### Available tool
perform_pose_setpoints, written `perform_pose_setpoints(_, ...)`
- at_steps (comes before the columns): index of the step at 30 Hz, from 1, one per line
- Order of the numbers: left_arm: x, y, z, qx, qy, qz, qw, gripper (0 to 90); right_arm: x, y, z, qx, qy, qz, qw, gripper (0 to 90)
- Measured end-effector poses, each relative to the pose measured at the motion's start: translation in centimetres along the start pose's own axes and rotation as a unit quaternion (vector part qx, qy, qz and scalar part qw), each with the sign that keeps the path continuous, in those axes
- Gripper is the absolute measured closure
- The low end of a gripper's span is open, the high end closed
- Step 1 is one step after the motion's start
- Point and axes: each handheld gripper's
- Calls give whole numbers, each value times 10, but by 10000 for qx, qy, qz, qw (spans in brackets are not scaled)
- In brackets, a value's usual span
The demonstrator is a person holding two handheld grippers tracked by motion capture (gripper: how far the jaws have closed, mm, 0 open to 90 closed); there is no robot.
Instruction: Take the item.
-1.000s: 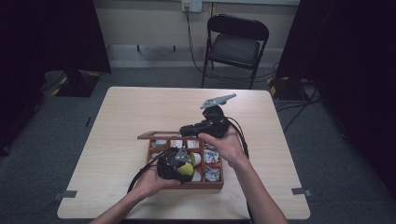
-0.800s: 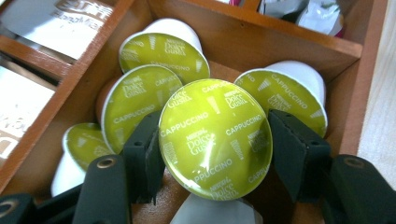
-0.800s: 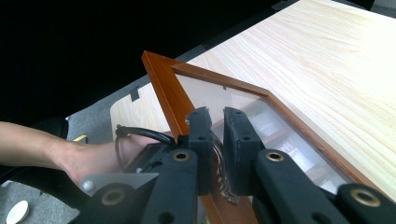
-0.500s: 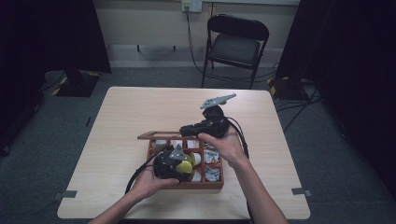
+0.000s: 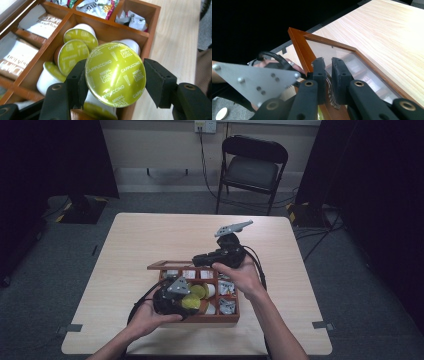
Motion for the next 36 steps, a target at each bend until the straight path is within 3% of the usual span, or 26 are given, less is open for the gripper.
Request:
perform_pose_setpoints(6,-15,-7,6,-318,369,53,9988,402,0,0,0,4,1,0,10000,824)
perform_pose_setpoints(9,-16,-9,6,-236,365,-15,9991,402,0,0,0,5,1,0,10000,824)
perform_pose_setpoints(25,-37,-28,22,-633,598,-193,9960,402,0,0,0,4,4,-2,10000,824)
perform_pose_setpoints(36,-46,-39,31,-806,606,-337,9943,402,0,0,1,7,4,-10,10000,824)
Point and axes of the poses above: each handheld gripper's, and its own axes: x roughly forward along the jaws, z roughly out of its underside, y roughly to its right, and after that the axes turned 13 degrees about -z, right-handed
